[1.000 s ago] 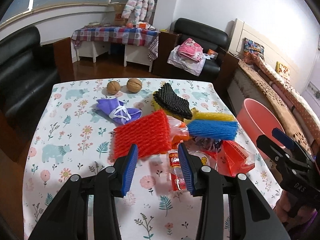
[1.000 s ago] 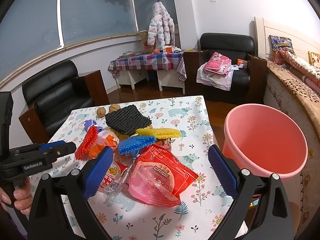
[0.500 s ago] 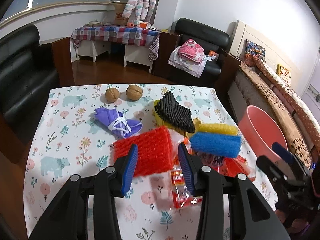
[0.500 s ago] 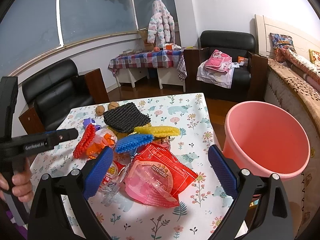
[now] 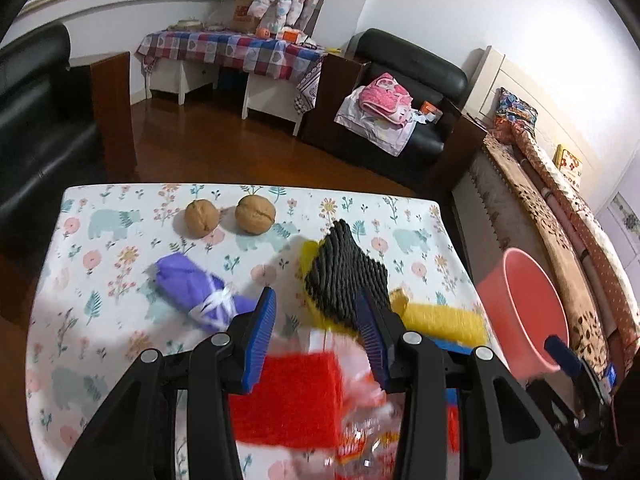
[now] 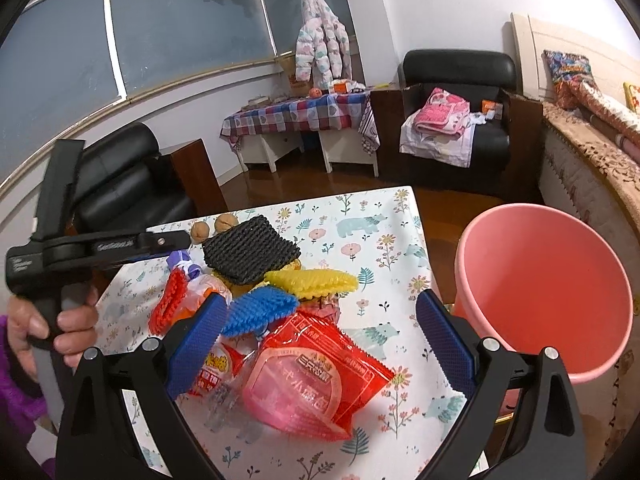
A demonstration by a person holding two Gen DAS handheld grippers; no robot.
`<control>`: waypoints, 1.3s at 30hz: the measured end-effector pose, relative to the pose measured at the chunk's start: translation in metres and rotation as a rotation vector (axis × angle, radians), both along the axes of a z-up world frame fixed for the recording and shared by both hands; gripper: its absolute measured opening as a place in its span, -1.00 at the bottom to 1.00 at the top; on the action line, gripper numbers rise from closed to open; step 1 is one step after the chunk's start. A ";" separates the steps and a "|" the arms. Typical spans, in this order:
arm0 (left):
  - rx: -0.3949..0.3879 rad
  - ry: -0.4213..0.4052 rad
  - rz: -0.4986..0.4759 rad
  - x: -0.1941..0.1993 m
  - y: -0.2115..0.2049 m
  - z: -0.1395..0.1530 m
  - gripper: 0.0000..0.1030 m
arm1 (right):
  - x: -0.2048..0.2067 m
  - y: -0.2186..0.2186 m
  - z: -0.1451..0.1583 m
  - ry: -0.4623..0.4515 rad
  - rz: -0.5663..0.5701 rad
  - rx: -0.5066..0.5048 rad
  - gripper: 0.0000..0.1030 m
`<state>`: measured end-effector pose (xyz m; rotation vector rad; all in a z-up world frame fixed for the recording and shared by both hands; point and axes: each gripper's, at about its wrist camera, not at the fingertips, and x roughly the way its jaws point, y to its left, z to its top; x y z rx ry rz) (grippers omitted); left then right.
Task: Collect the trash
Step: 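Lower the left tool onto the black mesh pad and close it, then grasp the blue brush with the right tool while the left tool lifts the black pad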
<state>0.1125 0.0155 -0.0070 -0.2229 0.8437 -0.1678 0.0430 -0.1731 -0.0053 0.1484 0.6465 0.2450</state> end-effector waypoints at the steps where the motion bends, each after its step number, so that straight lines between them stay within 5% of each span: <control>1: -0.005 0.009 -0.002 0.005 -0.001 -0.002 -0.21 | 0.004 -0.001 -0.001 0.010 0.002 0.009 0.87; 10: -0.030 0.069 -0.021 0.041 -0.008 -0.020 -0.21 | 0.021 0.019 -0.015 0.110 0.112 0.057 0.58; 17: -0.051 0.083 -0.044 0.049 -0.012 -0.028 -0.61 | 0.030 0.020 -0.024 0.187 0.127 0.128 0.23; 20: -0.048 0.070 -0.066 0.047 -0.014 -0.027 -0.79 | 0.032 0.023 -0.027 0.209 0.132 0.133 0.00; 28: -0.063 0.013 -0.074 0.030 -0.014 -0.009 -0.83 | 0.026 0.026 -0.028 0.230 0.161 0.158 -0.79; 39: -0.080 -0.079 -0.061 -0.005 -0.008 0.030 -0.83 | 0.007 0.012 0.001 0.139 0.145 0.183 -0.81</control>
